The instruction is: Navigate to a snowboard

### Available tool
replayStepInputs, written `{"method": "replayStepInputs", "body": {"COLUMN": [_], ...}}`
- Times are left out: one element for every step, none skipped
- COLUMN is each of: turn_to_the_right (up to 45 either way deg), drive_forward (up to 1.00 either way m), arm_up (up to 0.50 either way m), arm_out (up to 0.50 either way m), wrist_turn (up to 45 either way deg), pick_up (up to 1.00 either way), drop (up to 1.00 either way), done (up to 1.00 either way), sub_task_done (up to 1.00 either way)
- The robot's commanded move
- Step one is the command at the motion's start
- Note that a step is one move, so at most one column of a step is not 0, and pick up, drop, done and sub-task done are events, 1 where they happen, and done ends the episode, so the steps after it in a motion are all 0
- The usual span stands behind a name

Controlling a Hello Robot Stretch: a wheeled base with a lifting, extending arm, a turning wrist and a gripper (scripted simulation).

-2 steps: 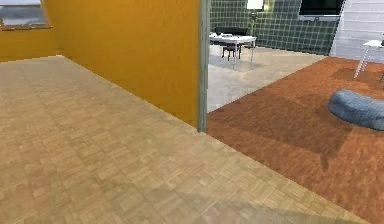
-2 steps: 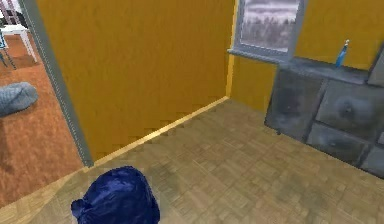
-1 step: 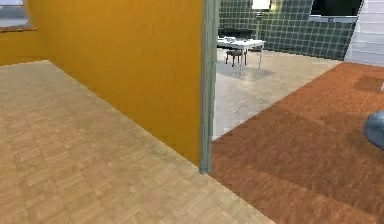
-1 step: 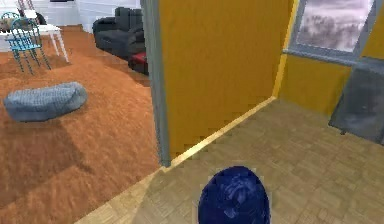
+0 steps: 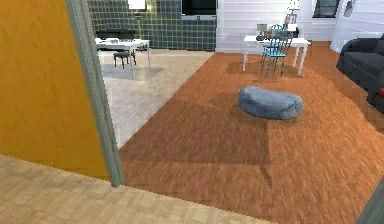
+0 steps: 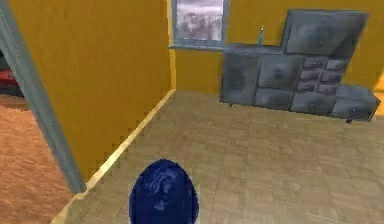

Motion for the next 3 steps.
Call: {"method": "replayStepInputs", "body": {"turn_to_the_right": [0.0, 0.0, -24.0], "drive_forward": [1.0, 0.4, 0.0], "arm_up": [0.0, 0.0, 0.0], "arm_out": [0.0, 0.0, 0.0], "wrist_turn": [0.0, 0.0, 0.0], "pick_up": [0.0, 0.0, 0.0], "drop": [0.0, 0.0, 0.0], "done": [0.0, 0.0, 0.0], "sub_task_done": [0.0, 0.0, 0.0]}}
